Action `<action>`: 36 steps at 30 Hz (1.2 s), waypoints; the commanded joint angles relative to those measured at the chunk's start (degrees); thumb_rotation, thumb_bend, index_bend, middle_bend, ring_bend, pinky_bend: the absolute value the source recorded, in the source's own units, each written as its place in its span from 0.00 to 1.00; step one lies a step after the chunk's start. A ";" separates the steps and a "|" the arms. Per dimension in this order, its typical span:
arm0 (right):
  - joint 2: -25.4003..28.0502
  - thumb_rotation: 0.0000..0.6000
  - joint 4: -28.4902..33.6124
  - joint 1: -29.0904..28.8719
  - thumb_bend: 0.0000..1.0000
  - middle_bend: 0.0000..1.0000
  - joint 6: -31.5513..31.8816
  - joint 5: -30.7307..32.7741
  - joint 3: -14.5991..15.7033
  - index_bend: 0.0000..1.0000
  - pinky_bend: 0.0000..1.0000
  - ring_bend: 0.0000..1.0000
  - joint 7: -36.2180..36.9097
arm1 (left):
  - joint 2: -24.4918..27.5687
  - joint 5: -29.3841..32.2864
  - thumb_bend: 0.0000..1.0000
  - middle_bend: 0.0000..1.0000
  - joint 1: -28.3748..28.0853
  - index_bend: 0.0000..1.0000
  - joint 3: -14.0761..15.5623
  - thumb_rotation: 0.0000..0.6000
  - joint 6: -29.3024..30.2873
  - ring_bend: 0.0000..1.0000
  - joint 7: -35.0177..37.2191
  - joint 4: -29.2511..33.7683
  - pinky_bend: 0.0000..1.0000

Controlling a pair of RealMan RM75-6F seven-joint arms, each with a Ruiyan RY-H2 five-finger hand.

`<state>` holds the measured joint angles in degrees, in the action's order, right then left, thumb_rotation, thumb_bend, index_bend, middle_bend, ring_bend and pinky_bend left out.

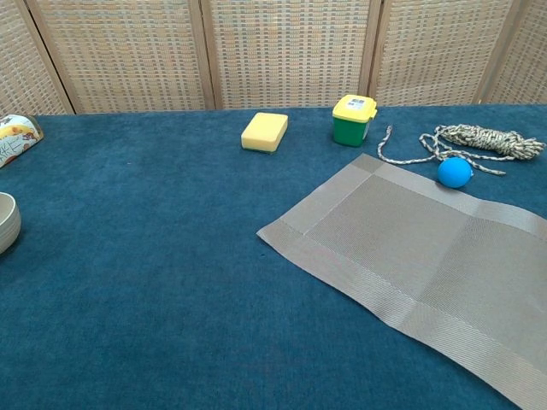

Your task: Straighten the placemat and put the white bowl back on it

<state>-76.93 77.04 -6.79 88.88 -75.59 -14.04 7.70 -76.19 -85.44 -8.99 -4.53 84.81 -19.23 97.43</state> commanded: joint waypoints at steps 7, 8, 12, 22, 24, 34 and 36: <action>2.94 1.00 5.58 1.82 0.27 0.00 4.65 -4.66 0.98 0.05 0.00 0.00 0.77 | 1.40 -0.49 0.00 0.00 -6.08 0.00 -3.35 1.00 -5.73 0.00 -6.70 4.98 0.00; 3.23 1.00 5.89 1.97 0.27 0.00 4.72 -4.86 1.08 0.05 0.00 0.00 1.03 | 0.95 -0.31 0.00 0.00 -7.39 0.00 -4.05 1.00 -6.91 0.00 -8.11 5.36 0.00; 4.01 1.00 6.39 2.23 0.26 0.00 4.16 -4.48 1.04 0.05 0.00 0.00 2.28 | -2.21 0.92 0.00 0.00 -12.32 0.00 -6.37 1.00 -11.60 0.00 -12.44 4.92 0.00; 5.91 1.00 8.78 2.84 0.26 0.00 3.92 -5.56 1.59 0.05 0.00 0.00 4.44 | -10.90 11.13 0.00 0.00 -25.20 0.00 -10.99 1.00 -25.02 0.00 -21.17 -0.27 0.00; 6.08 1.00 9.07 2.96 0.26 0.00 4.22 -5.90 1.66 0.05 0.00 0.00 4.48 | -12.27 12.80 0.00 0.00 -27.20 0.00 -11.26 1.00 -26.72 0.00 -22.53 -1.50 0.00; 6.68 1.00 9.09 3.32 0.26 0.00 4.87 -5.69 1.02 0.05 0.00 0.00 5.85 | -20.42 18.19 0.00 0.00 -35.71 0.00 -10.80 1.00 -30.88 0.00 -30.75 -10.85 0.00; 6.80 1.00 9.05 3.29 0.26 0.00 4.75 -5.64 0.93 0.05 0.00 0.00 6.25 | -21.91 19.77 0.00 0.00 -37.21 0.00 -10.95 1.00 -31.58 0.00 -31.90 -12.82 0.00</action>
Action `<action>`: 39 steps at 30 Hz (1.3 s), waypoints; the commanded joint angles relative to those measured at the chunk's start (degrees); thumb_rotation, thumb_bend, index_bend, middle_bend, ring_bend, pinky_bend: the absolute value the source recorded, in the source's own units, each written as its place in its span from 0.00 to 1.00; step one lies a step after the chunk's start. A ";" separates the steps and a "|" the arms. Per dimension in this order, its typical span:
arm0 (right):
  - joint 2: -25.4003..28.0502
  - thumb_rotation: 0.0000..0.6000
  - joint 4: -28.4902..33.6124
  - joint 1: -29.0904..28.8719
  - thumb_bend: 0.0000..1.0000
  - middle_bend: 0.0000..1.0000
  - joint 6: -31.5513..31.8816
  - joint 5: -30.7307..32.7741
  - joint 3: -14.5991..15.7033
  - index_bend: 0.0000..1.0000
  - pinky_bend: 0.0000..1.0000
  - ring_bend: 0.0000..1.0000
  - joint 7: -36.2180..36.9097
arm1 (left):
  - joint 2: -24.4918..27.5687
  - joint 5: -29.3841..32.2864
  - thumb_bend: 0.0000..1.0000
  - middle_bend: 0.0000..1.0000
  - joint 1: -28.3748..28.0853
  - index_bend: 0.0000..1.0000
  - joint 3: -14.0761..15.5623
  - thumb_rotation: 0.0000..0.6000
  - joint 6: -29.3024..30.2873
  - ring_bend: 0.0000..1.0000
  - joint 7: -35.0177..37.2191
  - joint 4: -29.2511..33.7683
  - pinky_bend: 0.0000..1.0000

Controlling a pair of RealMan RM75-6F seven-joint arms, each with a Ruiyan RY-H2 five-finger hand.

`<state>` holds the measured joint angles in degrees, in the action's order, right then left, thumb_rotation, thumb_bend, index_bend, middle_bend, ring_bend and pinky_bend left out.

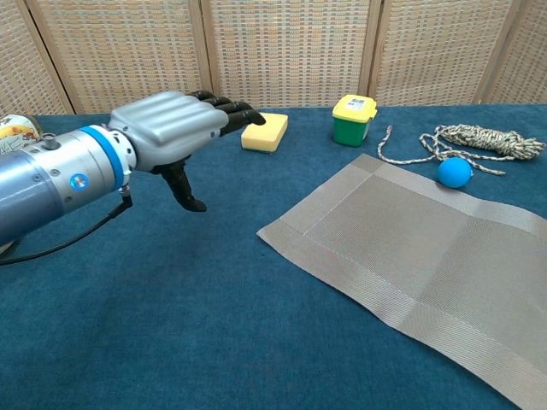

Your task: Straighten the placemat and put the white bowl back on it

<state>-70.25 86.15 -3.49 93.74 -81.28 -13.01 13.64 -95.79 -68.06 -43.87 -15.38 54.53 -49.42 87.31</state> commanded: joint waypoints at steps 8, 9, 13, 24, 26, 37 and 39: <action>0.86 1.00 0.95 0.46 0.26 0.00 0.70 -0.90 0.06 0.05 0.00 0.00 1.48 | -8.95 7.10 0.01 0.00 -7.07 0.01 0.80 1.00 -3.03 0.00 -3.51 -10.32 0.00; 0.90 1.00 1.05 0.53 0.26 0.00 0.85 -0.98 0.07 0.05 0.00 0.00 1.53 | -9.54 7.57 0.01 0.00 -7.47 0.01 0.89 1.00 -3.22 0.00 -3.51 -11.14 0.00; 0.94 1.00 1.08 0.65 0.26 0.00 1.20 -0.97 -0.11 0.05 0.00 0.00 1.75 | -11.20 8.93 0.01 0.00 -8.88 0.01 1.11 1.00 -3.68 0.00 -3.38 -13.59 0.00; 1.00 1.00 1.43 0.77 0.26 0.00 1.47 -1.20 -0.08 0.05 0.00 0.00 1.02 | -17.29 7.65 0.02 0.00 -11.57 0.04 2.37 1.00 -1.31 0.00 -2.13 -21.33 0.00; 1.04 1.00 1.45 0.78 0.26 0.00 1.45 -1.28 -0.02 0.05 0.00 0.00 0.95 | -18.01 7.52 0.02 0.00 -11.84 0.04 2.52 1.00 -1.18 0.00 -2.07 -22.38 0.00; 1.09 1.00 1.45 0.86 0.26 0.00 1.69 -1.55 -0.03 0.05 0.00 0.00 1.39 | -21.51 7.55 0.03 0.00 -13.32 0.06 2.85 1.00 -1.66 0.00 -2.02 -27.58 0.00; 1.11 1.00 1.43 0.82 0.26 0.00 1.60 -1.61 0.01 0.05 0.00 0.00 1.34 | -22.24 7.32 0.03 0.00 -13.62 0.06 2.82 1.00 -1.61 0.00 -1.82 -28.61 0.00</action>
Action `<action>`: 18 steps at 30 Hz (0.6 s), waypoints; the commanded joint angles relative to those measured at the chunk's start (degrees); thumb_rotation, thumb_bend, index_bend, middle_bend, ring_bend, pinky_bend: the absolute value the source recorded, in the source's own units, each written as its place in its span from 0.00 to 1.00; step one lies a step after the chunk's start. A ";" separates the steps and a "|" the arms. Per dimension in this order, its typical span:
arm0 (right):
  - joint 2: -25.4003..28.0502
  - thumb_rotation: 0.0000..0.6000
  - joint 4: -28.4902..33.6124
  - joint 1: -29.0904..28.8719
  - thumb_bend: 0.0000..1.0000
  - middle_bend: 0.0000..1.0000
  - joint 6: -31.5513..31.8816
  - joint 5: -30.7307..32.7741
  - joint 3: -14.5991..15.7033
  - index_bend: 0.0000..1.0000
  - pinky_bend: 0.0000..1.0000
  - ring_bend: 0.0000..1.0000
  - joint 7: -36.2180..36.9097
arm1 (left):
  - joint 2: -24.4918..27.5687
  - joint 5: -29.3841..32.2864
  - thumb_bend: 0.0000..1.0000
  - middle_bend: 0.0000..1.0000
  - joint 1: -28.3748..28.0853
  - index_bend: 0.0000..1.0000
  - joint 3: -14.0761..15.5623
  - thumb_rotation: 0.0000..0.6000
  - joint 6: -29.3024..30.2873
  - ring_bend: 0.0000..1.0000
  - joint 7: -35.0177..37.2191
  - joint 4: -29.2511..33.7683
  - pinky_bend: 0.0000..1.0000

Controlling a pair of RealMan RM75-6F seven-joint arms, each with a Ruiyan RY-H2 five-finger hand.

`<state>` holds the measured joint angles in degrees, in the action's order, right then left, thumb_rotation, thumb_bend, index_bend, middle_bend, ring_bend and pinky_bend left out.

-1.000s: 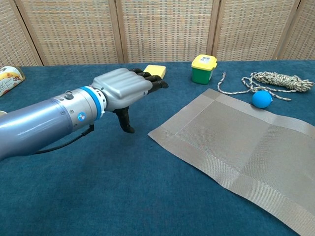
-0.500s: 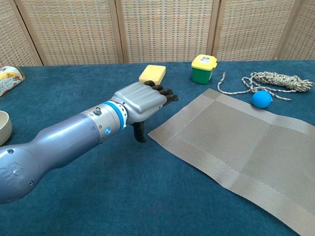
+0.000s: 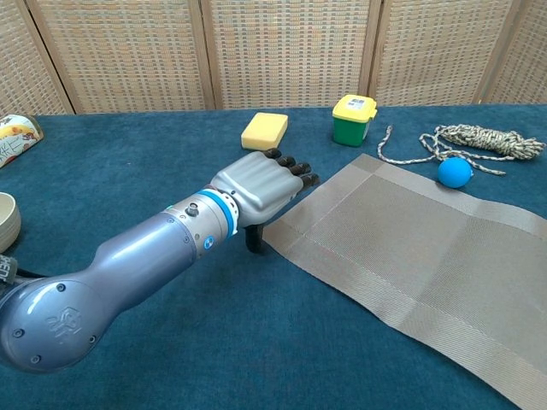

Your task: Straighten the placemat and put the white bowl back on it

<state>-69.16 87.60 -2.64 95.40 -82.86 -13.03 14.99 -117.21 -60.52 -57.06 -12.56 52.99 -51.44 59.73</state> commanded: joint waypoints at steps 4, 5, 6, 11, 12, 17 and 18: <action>0.08 1.00 -0.03 -0.05 0.26 0.00 -0.24 0.04 0.03 0.05 0.00 0.00 0.28 | -2.44 -1.11 0.13 0.00 -1.06 0.08 0.23 1.00 0.03 0.00 0.58 -3.82 0.00; 0.09 1.00 -0.07 -0.05 0.26 0.00 -0.24 0.04 0.02 0.05 0.00 0.00 0.34 | -2.84 -1.34 0.20 0.00 -1.23 0.08 0.19 1.00 0.01 0.00 0.84 -4.52 0.00; 0.09 1.00 -0.10 -0.05 0.26 0.00 -0.25 0.04 0.01 0.05 0.00 0.00 0.41 | -3.24 -1.55 0.24 0.00 -1.38 0.08 0.14 1.00 -0.05 0.00 1.24 -5.18 0.00; 0.19 1.00 -0.04 -0.11 0.26 0.00 -0.33 -0.29 0.18 0.05 0.00 0.00 0.38 | -5.11 -2.20 0.31 0.00 -2.02 0.10 0.01 1.00 -0.63 0.00 2.41 -8.15 0.00; 0.16 1.00 -0.02 -0.10 0.26 0.00 -0.30 -0.33 0.21 0.05 0.00 0.00 0.37 | -5.42 -2.37 0.31 0.00 -2.07 0.12 0.05 1.00 -0.73 0.00 2.73 -8.57 0.00; 0.11 1.00 0.10 -0.06 0.26 0.00 -0.12 -0.69 0.38 0.05 0.00 0.00 0.26 | -6.52 -6.59 0.35 0.00 -1.91 0.27 1.41 1.00 1.20 0.00 6.95 -10.35 0.00; 0.13 1.00 0.17 -0.03 0.26 0.00 0.01 -0.84 0.43 0.05 0.00 0.00 0.20 | -6.51 -8.10 0.36 0.00 -1.87 0.30 1.87 1.00 2.23 0.00 8.24 -10.65 0.00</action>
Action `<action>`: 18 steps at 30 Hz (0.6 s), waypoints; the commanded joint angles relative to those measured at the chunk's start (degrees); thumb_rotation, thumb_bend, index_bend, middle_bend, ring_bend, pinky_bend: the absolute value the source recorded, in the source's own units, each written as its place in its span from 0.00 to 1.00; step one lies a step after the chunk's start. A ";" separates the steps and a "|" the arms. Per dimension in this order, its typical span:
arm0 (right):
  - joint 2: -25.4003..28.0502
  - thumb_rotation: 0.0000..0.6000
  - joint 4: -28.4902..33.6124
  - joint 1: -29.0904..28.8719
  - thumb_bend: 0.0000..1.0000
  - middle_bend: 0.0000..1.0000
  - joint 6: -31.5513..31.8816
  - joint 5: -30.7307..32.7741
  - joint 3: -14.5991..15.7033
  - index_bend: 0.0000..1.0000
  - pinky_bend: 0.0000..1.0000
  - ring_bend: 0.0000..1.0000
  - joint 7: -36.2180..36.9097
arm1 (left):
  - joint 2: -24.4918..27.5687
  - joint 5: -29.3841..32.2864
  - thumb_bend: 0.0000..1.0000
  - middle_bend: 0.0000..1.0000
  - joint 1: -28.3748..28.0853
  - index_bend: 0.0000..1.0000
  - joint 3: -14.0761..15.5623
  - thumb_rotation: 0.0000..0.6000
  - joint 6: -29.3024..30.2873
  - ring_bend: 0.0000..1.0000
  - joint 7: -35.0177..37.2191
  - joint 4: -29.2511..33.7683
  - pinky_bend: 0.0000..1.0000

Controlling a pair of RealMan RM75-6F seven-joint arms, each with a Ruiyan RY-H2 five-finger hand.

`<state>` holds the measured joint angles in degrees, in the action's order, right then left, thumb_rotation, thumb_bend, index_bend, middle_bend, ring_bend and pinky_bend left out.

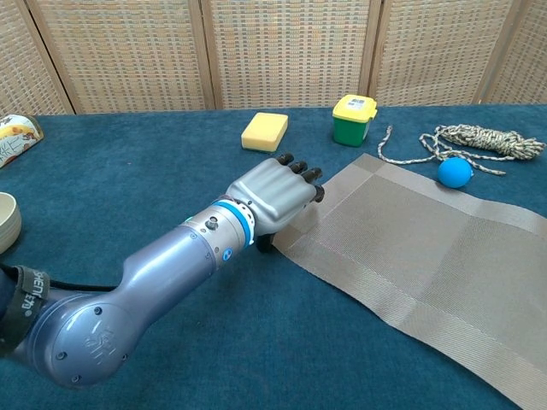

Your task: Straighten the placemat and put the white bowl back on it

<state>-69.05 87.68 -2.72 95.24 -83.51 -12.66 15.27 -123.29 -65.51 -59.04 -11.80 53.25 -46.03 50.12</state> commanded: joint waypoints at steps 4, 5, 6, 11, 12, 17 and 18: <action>0.07 1.00 0.30 0.17 0.26 0.00 0.64 -0.56 0.13 0.05 0.00 0.00 -0.15 | -0.21 -7.77 0.38 0.00 0.70 0.40 2.51 1.00 4.89 0.00 9.12 -2.55 0.00; 0.09 1.00 0.32 0.19 0.26 0.00 0.69 -0.61 0.14 0.05 0.00 0.00 -0.12 | -0.21 -8.38 0.38 0.00 0.78 0.42 2.60 1.00 5.22 0.00 10.10 -2.86 0.00; 0.10 1.00 0.33 0.20 0.26 0.00 0.72 -0.65 0.15 0.05 0.00 0.00 -0.10 | -0.21 -8.75 0.38 0.00 0.83 0.44 2.65 1.00 5.42 0.00 10.62 -3.08 0.00; 0.27 1.00 0.55 0.33 0.26 0.00 0.97 -0.92 0.26 0.05 0.00 0.00 0.03 | -0.21 -10.10 0.38 0.00 1.35 0.58 2.70 1.00 5.99 0.00 12.17 -3.72 0.00; 0.32 1.00 0.60 0.37 0.26 0.00 1.04 -0.96 0.26 0.05 0.00 0.00 0.10 | -0.16 -10.27 0.38 0.00 1.48 0.60 2.71 1.00 6.07 0.00 12.17 -3.72 0.00; 0.56 1.00 0.86 0.48 0.26 0.00 1.12 -1.27 0.45 0.05 0.00 0.00 0.62 | 0.99 -11.11 0.39 0.00 2.95 0.64 3.03 1.00 6.89 0.00 12.60 -2.48 0.00; 0.58 1.00 0.88 0.48 0.26 0.00 1.09 -1.33 0.51 0.05 0.00 0.00 0.58 | 1.33 -11.21 0.41 0.00 3.24 0.64 3.12 1.00 6.96 0.00 12.62 -2.01 0.00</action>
<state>-68.48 88.55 -2.24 96.34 -84.82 -12.17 15.86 -122.38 -76.57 -56.22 -8.83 60.00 -33.51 47.62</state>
